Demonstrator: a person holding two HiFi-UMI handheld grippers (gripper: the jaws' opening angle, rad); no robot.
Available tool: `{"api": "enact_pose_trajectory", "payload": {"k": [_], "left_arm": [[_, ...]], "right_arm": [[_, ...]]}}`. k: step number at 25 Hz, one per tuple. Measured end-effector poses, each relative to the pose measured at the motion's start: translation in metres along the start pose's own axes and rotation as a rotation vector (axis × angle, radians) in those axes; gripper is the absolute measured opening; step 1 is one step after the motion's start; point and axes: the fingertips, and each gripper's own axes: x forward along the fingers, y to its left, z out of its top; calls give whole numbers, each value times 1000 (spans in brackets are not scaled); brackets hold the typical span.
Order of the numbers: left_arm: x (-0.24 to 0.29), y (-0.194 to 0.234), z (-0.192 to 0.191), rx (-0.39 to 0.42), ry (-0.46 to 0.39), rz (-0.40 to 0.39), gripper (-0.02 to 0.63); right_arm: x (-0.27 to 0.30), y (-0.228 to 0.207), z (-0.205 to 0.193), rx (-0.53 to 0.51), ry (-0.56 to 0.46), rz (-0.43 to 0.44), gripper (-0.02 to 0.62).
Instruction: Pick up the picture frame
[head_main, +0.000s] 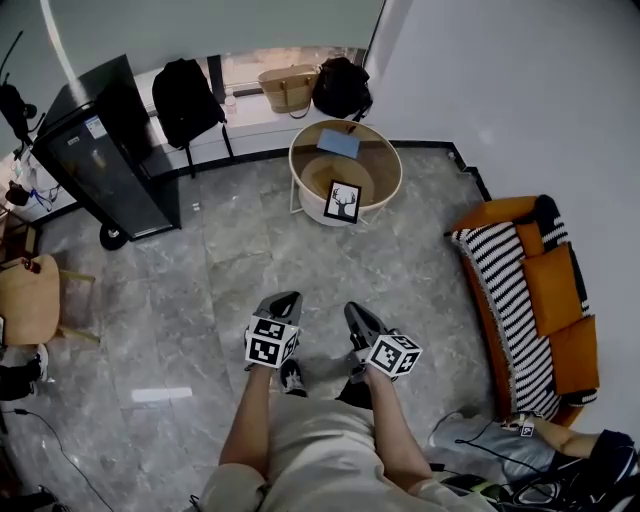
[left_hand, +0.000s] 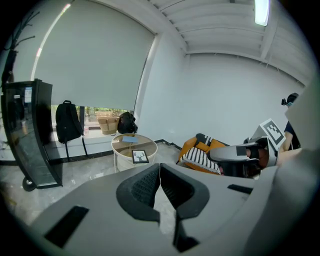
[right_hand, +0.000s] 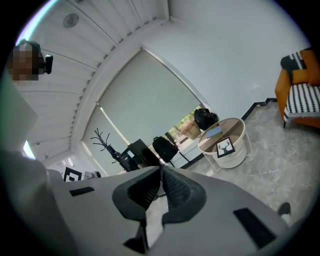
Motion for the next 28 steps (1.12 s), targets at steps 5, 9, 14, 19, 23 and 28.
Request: {"api": "enact_pose_trajectory", "payload": {"k": [5,9,14,19,23,28], "left_arm": [[21,5,3,-12,31,-11,20],[43,10,22,16,44,-10,20],[69,19,52,9,47,11,20],[111,23,92,-2,16,48,20],[145,15,119,45,22,42,20],[183,18,134,72,63,59,20]], "right_arm": [[29,11,9,-46,56,99,43],[50,5,31,-22,64,162,41],[74,-11,79,3,24,188,40],[94,-38,120,1,19,216,37],[109,-59,161,61,-1,283,35],[131,-84,209,77,-12,334,35]]}}
